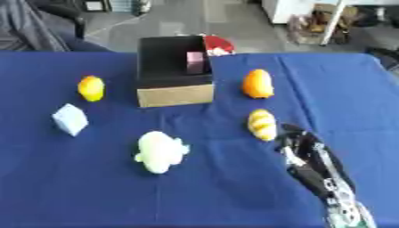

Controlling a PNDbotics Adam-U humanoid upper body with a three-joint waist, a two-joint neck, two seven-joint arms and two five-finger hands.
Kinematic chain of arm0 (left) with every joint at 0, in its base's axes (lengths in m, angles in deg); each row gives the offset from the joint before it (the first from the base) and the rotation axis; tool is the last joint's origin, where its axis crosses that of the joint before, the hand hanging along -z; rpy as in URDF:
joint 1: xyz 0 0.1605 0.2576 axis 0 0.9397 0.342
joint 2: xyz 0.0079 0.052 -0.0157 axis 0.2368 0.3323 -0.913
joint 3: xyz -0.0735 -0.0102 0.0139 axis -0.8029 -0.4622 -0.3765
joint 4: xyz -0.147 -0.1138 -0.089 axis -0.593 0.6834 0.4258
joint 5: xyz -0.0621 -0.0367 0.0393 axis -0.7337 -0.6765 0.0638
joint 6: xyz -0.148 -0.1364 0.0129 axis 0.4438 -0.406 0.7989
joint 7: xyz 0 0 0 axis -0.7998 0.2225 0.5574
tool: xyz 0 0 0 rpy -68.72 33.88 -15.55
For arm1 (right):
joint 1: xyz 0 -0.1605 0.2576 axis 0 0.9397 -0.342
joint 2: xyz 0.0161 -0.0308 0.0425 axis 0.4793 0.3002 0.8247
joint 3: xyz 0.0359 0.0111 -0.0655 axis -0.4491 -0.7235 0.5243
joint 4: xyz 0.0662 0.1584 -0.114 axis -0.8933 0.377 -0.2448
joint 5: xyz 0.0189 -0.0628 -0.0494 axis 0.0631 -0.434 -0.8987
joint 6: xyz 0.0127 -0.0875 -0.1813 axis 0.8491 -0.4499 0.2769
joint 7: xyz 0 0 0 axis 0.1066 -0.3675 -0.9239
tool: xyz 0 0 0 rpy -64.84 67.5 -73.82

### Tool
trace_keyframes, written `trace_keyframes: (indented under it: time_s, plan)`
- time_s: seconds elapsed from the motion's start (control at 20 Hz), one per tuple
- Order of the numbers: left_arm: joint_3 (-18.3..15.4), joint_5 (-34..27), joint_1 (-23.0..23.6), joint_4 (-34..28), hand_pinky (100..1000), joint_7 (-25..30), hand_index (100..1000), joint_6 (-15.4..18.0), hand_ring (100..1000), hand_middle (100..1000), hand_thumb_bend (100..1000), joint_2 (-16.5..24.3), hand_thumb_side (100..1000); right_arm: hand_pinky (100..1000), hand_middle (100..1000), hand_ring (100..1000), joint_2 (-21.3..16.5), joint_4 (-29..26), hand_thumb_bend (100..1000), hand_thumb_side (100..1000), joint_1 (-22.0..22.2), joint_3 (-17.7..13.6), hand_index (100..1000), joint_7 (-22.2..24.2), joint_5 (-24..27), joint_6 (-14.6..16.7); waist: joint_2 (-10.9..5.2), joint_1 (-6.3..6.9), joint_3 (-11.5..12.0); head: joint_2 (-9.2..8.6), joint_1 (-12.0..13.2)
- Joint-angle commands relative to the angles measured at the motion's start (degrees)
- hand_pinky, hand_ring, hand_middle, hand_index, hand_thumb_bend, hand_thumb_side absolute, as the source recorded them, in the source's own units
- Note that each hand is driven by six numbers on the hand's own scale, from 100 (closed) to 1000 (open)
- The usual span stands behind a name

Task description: Pick up objects on the table and place them in the box.

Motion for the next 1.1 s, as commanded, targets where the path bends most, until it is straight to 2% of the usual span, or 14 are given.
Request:
trace_keyframes:
  time_s: [0.05,0.25,0.45,0.55,0.65,0.75,0.9,1.1]
  plan:
    - [-0.07,0.85,-0.95,0.26,735,0.60,846,-0.17,636,616,100,1.26,305,700,630,606,-0.84,-0.45,100,383,-0.51,-0.41,834,0.02,0.14,0.05,-0.57,-0.24,-0.03,0.23,-0.22]
    - [0.99,3.77,-1.91,3.44,736,1.78,842,-0.54,636,618,100,2.39,284,701,630,606,-0.84,-0.38,100,385,-0.52,-0.30,834,0.10,0.15,0.04,-0.62,-0.12,-0.17,0.23,-0.32]
    - [4.89,7.91,-4.40,9.04,745,4.73,835,-1.00,647,641,168,5.18,242,701,631,606,-0.98,-0.23,100,383,-0.52,-0.15,834,0.26,0.10,0.03,-0.74,-0.04,-0.51,0.23,-0.46]
    - [7.41,17.41,-6.86,14.50,754,8.36,825,0.04,660,664,232,5.67,223,701,631,606,-1.03,-0.18,100,383,-0.50,-0.05,834,0.38,0.11,0.06,-0.82,-0.01,-0.70,0.23,-0.39]
    - [9.57,28.49,-9.21,20.23,765,12.65,808,2.91,673,685,338,5.53,207,701,631,606,-1.12,-0.11,100,384,-0.42,0.03,834,0.46,0.13,0.06,-0.87,0.05,-0.87,0.23,-0.45]
    - [11.01,39.06,-11.28,25.97,768,16.68,794,6.14,677,693,392,4.69,189,700,631,606,-1.18,-0.06,100,384,-0.36,0.10,834,0.54,0.16,0.08,-0.90,0.11,-1.07,0.23,-0.42]
    - [10.27,51.42,-13.43,34.00,768,18.18,789,8.45,673,695,441,2.25,197,700,631,606,-1.14,0.08,100,385,-0.31,0.20,834,0.65,0.21,0.06,-0.95,0.04,-1.39,0.23,-0.41]
    - [7.89,62.79,-15.01,43.23,767,17.14,785,8.05,673,696,496,-1.17,218,700,631,606,-0.98,0.17,100,385,-0.36,0.32,834,0.80,0.40,0.07,-0.95,-0.20,-1.89,0.23,-0.25]
